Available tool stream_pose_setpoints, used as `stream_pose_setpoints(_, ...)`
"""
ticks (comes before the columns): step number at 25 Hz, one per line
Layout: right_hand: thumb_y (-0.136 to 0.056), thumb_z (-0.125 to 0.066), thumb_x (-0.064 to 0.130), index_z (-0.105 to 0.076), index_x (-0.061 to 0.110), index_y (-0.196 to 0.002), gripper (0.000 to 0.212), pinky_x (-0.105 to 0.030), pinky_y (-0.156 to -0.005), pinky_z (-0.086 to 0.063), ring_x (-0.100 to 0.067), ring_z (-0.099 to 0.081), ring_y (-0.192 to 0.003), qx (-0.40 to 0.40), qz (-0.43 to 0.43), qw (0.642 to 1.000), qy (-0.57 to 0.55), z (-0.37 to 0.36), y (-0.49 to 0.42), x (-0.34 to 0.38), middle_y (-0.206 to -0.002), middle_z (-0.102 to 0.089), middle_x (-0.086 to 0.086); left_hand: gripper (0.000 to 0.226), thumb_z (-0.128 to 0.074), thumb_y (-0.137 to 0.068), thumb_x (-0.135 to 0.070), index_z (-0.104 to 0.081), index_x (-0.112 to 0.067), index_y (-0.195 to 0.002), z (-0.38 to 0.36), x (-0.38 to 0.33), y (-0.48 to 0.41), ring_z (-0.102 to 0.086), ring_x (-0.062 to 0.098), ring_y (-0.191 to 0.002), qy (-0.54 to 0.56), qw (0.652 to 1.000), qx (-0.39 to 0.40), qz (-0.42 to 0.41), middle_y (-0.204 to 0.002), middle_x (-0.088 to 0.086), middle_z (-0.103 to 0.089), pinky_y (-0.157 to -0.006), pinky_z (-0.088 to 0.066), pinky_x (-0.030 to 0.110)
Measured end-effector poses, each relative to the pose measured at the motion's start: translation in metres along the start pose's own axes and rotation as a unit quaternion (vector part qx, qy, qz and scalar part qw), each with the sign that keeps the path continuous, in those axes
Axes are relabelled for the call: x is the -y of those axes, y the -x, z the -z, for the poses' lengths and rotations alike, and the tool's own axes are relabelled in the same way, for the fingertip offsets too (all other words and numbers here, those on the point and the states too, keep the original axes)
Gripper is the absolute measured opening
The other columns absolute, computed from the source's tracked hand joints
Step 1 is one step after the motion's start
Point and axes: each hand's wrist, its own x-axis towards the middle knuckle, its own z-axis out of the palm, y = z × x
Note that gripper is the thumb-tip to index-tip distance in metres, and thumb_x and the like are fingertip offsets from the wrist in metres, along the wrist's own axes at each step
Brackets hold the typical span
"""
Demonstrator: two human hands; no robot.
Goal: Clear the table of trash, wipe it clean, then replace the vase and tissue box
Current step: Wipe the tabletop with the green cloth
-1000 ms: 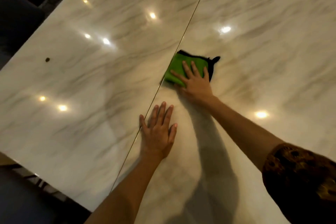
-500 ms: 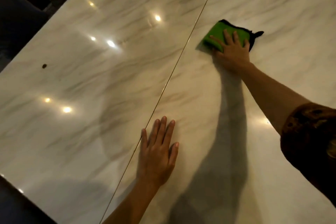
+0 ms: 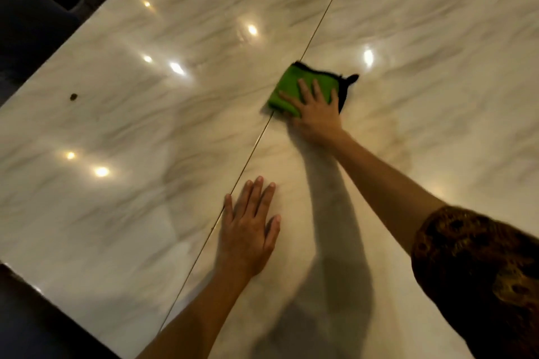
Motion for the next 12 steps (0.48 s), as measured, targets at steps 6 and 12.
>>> stream_pose_setpoints(6, -0.087, -0.024, 0.054, -0.012, 0.049, -0.147, 0.062, -0.054, -0.113, -0.007, -0.033, -0.013, -0.146, -0.026, 0.028, 0.999, 0.004, -0.047, 0.176, 0.032, -0.16, -0.014, 0.0, 0.029, -0.037, -0.078, -0.029, -0.057, -0.016, -0.094, 0.028, -0.009, -0.056, -0.055, 0.03, -0.089, 0.028, 0.996, -0.074, -0.03, -0.097, 0.007, -0.059, -0.079, -0.044, 0.04)
stream_pose_setpoints(12, -0.088, -0.017, 0.061, -0.003, 0.057, -0.143, 0.057, -0.053, -0.112, -0.009, -0.028, -0.004, -0.147, -0.066, -0.119, 0.991, 0.003, -0.032, 0.14, -0.034, -0.16, -0.003, 0.005, 0.057, -0.032, -0.096, -0.042, -0.021, -0.021, -0.148, 0.026, -0.013, -0.174, -0.012, 0.024, -0.146, -0.007, 0.998, -0.014, -0.065, -0.159, 0.004, -0.013, -0.115, -0.005, 0.053)
